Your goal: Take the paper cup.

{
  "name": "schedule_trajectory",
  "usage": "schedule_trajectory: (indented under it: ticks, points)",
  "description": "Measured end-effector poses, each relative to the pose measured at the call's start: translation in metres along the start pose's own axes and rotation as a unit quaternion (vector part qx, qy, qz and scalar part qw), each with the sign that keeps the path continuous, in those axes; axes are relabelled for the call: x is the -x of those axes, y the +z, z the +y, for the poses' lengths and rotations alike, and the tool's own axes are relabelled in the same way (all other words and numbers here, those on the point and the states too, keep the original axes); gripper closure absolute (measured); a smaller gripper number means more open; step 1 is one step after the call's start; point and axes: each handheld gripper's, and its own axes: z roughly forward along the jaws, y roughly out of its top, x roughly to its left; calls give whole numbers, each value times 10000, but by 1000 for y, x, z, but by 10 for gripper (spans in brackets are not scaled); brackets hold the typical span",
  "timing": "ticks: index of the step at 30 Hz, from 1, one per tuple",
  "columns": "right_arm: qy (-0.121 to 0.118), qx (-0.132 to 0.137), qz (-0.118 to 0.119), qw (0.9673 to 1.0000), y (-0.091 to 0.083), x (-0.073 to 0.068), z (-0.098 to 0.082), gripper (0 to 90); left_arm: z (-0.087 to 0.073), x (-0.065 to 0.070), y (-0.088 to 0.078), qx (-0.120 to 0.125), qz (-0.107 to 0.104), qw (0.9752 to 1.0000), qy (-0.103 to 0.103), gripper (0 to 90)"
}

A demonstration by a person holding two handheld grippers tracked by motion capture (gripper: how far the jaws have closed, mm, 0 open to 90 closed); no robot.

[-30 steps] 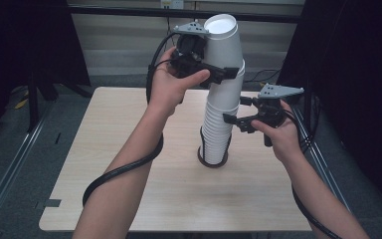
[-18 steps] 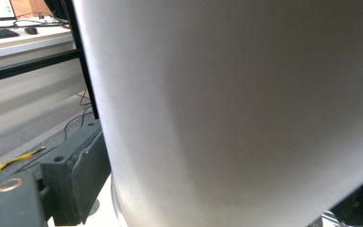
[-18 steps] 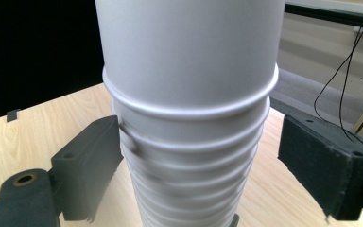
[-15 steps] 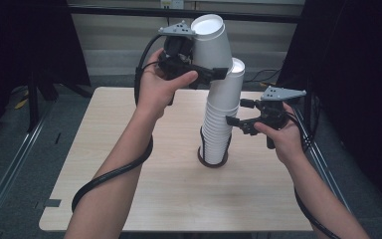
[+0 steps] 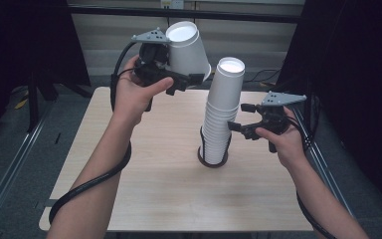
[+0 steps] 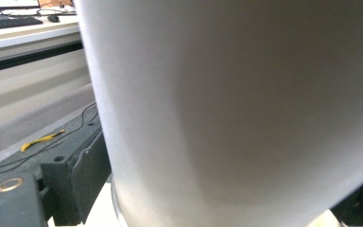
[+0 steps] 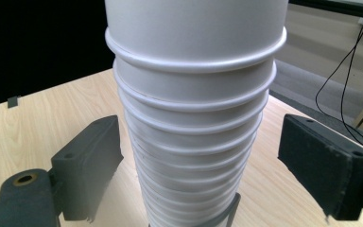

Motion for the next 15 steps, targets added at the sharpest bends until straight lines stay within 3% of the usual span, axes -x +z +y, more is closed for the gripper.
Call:
schedule_trajectory:
  ticks: [15]
  points:
    - [-12,-27,129,9999,-7,-3,-13,138,-41,-6,-18,-397,133,9991,8,111]
